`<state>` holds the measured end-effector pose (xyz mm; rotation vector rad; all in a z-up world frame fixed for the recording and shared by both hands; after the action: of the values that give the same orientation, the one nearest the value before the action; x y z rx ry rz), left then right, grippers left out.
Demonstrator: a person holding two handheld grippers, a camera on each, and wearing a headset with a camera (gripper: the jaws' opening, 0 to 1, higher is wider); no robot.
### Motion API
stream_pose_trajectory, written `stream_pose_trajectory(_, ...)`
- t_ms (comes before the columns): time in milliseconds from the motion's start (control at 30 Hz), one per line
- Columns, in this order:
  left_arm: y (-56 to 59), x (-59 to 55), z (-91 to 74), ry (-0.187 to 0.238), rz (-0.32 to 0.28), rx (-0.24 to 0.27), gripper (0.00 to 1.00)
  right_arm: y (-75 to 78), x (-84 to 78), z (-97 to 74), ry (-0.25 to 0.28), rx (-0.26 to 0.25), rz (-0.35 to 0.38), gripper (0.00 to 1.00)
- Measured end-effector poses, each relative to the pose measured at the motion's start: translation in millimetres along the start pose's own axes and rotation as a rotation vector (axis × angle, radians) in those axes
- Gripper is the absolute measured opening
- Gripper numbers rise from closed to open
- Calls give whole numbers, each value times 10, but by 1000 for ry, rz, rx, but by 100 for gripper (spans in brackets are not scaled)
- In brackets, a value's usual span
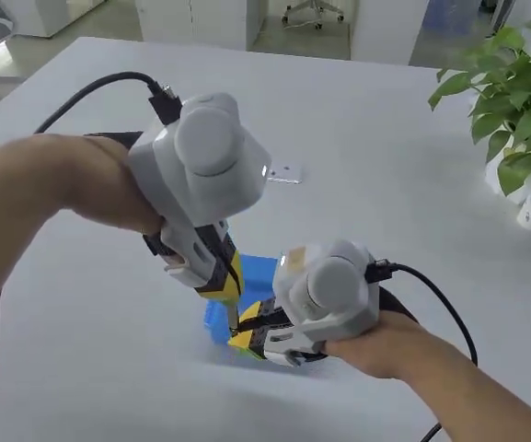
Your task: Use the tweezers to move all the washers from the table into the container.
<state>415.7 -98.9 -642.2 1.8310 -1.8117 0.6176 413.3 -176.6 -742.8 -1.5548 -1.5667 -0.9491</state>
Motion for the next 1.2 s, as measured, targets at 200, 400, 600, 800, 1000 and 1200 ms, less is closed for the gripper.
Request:
stream_pose_trajectory(200, -94, 66, -8, 5, 19, 2, 5, 93, 19, -67, 4, -19, -3, 10)
stream_pose_trajectory(400, -169, 96, -2, 9, 31, 7, 5, 181, 18, -94, 5, -33, -6, 10)
stream_pose_trajectory(600, -264, 115, 27, 8, 44, 13, 5, 295, -10, -107, 2, -48, -10, 10)
stream_pose_trajectory(800, -358, 95, 117, 3, 54, 15, 5, 388, -95, -103, -8, -52, -6, 10)
stream_pose_trajectory(1000, -436, 51, 216, 3, 57, 19, 5, 465, -212, -85, -19, -52, 10, 10)
stream_pose_trajectory(1200, -509, 2, 316, 12, 55, 18, 5, 523, -313, -64, -27, -50, 23, 10)
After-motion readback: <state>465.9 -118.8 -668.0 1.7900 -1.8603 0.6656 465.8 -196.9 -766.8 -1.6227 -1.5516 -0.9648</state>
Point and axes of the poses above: the centre of the closed fingertips' face, and the gripper's own axes: z roughly forward along the fingers, y roughly to its right, x roughly out of its top, the point moved 9 cm from there along -z, roughly backward along the fingers, and after that the axes turned 13 degrees about y, right-handed, at the moved point
